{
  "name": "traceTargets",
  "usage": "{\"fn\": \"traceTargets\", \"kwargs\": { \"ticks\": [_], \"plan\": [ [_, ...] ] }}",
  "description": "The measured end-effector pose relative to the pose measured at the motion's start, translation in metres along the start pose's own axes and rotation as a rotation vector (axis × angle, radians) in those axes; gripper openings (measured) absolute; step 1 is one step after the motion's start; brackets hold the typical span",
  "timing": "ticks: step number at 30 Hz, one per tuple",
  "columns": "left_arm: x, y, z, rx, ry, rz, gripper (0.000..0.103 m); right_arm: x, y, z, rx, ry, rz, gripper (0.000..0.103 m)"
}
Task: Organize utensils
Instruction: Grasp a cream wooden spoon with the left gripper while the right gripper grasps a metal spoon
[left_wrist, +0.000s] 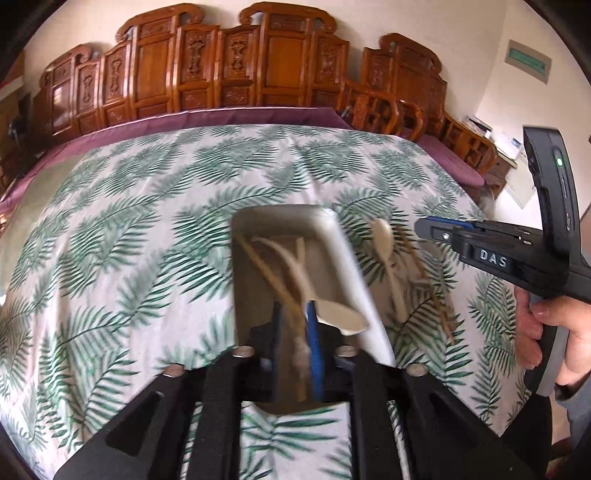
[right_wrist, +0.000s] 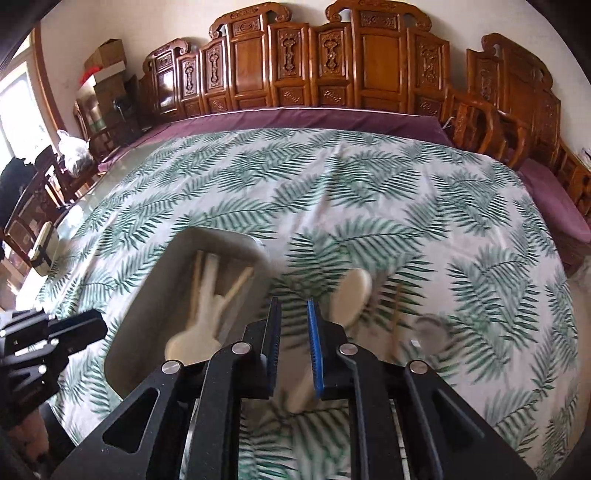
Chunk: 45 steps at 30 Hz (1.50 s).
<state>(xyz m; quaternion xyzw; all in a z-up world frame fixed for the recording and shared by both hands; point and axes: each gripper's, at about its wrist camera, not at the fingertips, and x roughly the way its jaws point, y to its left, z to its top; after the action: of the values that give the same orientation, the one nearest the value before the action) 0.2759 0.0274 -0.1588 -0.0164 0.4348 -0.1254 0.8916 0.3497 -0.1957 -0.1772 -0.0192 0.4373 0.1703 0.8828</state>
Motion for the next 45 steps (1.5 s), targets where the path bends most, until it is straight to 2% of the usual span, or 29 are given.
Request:
{"fn": "traceTargets", "kwargs": {
  "ticks": [4, 6, 9, 17, 29, 36, 45],
  "plan": [
    [0.013, -0.027, 0.008, 0.028, 0.006, -0.024, 0.025, -0.002, -0.044, -0.016, 0.017, 0.025, -0.041, 0.019],
    [0.020, -0.042, 0.011, 0.046, 0.013, -0.036, 0.025, 0.001, -0.056, -0.024, 0.023, 0.038, -0.055, 0.024],
    [0.031, -0.060, 0.015, 0.067, 0.024, -0.047, 0.027, 0.010, -0.074, -0.038, 0.045, 0.066, -0.062, 0.025],
    [0.055, -0.091, 0.019, 0.115, 0.060, -0.039, 0.028, 0.049, -0.085, -0.061, 0.057, 0.140, -0.049, 0.025],
    [0.086, -0.108, 0.029, 0.139, 0.114, -0.019, 0.028, 0.065, -0.089, -0.049, 0.025, 0.145, -0.051, 0.025],
    [0.106, -0.126, 0.034, 0.169, 0.154, 0.002, 0.028, 0.058, -0.098, -0.053, 0.002, 0.169, -0.055, 0.007],
    [0.137, -0.138, 0.039, 0.177, 0.212, 0.032, 0.028, 0.035, -0.113, -0.065, 0.001, 0.151, -0.049, 0.007]
  ]
}}
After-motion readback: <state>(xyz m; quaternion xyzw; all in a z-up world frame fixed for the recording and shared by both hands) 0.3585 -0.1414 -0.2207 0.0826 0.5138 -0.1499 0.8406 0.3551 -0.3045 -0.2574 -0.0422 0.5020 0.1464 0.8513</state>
